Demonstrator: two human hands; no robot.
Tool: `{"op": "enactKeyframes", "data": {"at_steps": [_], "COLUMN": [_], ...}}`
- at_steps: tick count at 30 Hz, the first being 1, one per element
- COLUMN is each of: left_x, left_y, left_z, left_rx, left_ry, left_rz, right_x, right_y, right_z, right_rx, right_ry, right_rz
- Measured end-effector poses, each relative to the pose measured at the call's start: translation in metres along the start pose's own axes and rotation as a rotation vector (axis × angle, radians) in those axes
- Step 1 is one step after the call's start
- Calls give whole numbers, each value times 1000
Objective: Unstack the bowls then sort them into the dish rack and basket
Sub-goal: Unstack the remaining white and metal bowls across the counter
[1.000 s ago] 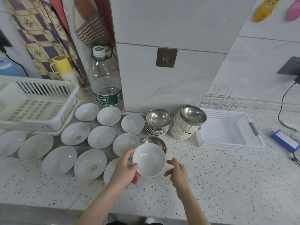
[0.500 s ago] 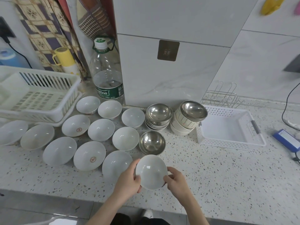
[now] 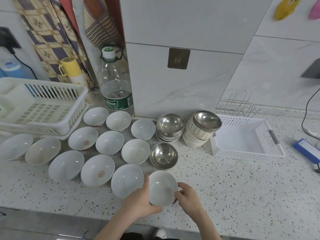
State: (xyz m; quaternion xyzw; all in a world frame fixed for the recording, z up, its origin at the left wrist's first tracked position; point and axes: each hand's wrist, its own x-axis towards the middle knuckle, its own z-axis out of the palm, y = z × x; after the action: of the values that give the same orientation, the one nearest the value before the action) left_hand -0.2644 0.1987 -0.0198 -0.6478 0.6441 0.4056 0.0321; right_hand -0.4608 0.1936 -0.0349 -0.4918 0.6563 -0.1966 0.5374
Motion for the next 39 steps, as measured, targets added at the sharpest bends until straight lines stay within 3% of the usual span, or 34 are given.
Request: {"op": "enactKeyframes", "data": {"at_steps": [20,26,33,39], "left_x": [10,5,13,58], "left_y": [0,7,14,40], "left_z": [-3,-8,-38,-83], "left_rx": [8,-97,-262,-239], "left_ry": [-38,-47,110,312], "left_rz": [-103,-135,-91,-15], "right_x": [10,11,24,41], "right_y": [-2,-4,-22,-49], "right_z": [-4,-13,-37,-48], "right_rx": [-4,-26,26,36], "right_ry": [-57,-93,105,207], "right_rz": [44,51,44,11]}}
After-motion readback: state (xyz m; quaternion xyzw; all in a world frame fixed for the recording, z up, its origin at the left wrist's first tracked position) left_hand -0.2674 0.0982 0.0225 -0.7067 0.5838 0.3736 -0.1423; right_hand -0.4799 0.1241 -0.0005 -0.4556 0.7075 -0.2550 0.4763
